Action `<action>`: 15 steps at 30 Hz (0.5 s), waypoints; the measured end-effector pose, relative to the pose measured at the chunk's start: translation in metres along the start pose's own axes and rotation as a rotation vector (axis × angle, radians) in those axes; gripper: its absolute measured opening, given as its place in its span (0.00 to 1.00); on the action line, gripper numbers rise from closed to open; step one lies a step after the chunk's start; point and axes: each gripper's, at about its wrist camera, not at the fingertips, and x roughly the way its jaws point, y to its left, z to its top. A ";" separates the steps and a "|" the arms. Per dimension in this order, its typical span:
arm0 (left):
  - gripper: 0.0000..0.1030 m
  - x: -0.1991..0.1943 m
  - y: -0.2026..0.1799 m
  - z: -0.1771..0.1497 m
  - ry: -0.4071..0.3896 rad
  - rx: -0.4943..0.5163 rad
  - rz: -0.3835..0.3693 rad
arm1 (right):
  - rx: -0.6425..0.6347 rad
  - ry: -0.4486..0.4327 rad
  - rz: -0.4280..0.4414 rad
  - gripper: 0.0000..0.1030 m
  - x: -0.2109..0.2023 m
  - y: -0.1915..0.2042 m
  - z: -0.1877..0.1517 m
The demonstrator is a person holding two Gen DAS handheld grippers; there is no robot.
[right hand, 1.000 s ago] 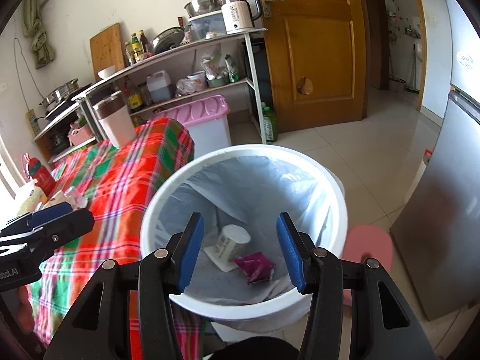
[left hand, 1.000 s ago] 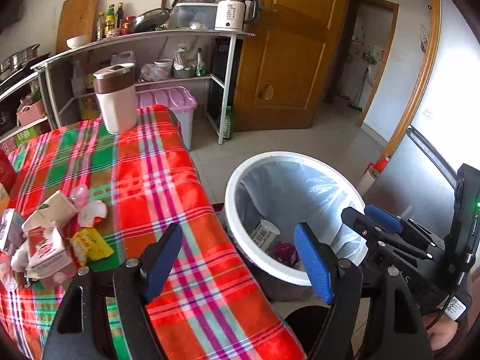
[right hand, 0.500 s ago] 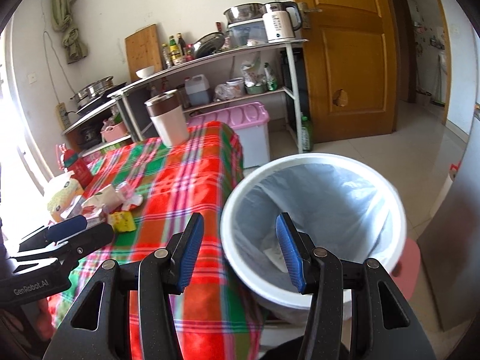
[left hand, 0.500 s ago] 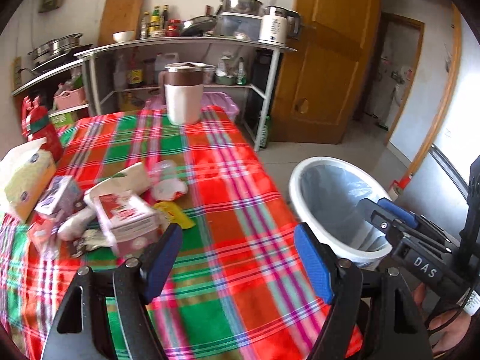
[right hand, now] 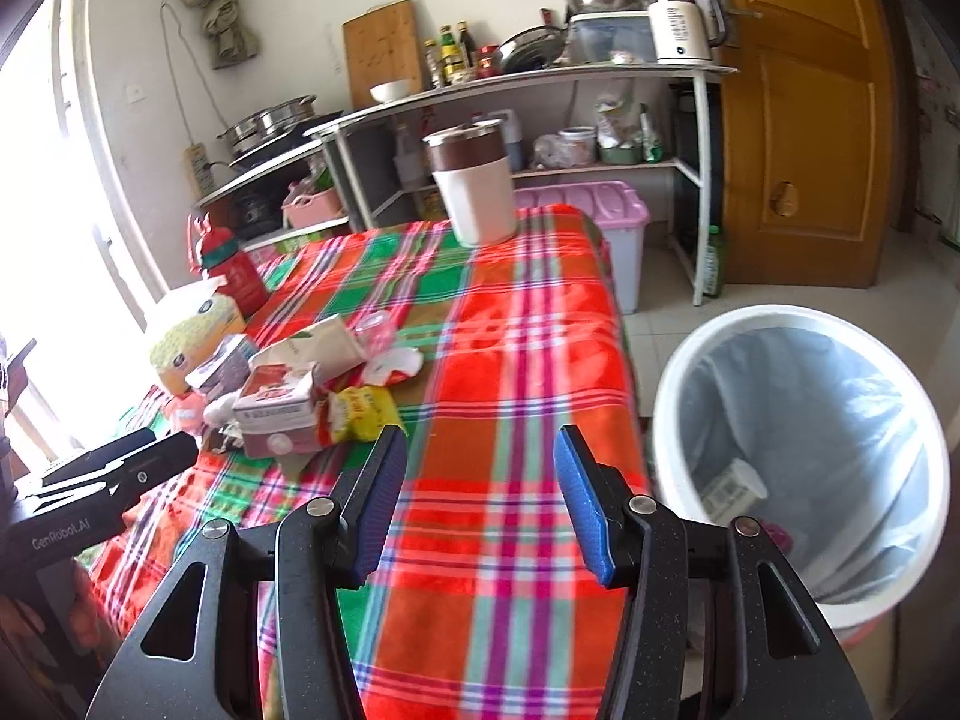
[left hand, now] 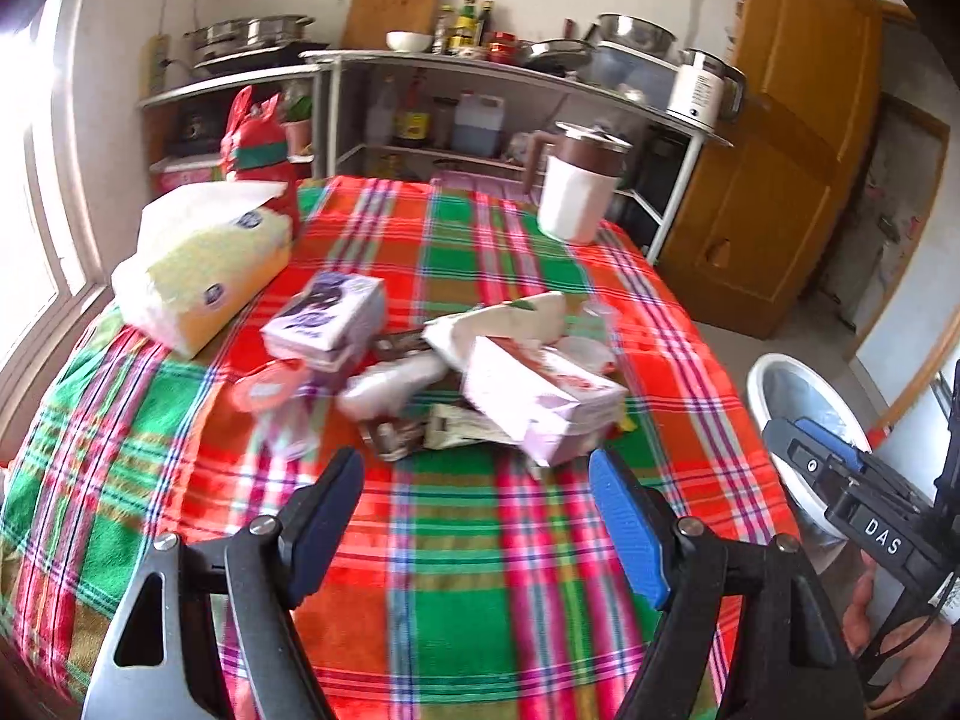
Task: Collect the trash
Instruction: 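Move both tools back over the table toward the remaining trash, then grasp the clear plastic cup with the left tool while the right tool grasps the pink juice carton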
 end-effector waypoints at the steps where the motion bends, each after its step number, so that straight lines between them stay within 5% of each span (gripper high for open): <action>1: 0.77 0.000 0.006 0.001 -0.002 -0.010 0.004 | -0.007 0.006 0.011 0.52 0.004 0.005 0.000; 15: 0.78 0.009 0.063 0.001 0.024 -0.085 0.031 | -0.094 0.062 0.193 0.65 0.052 0.076 0.017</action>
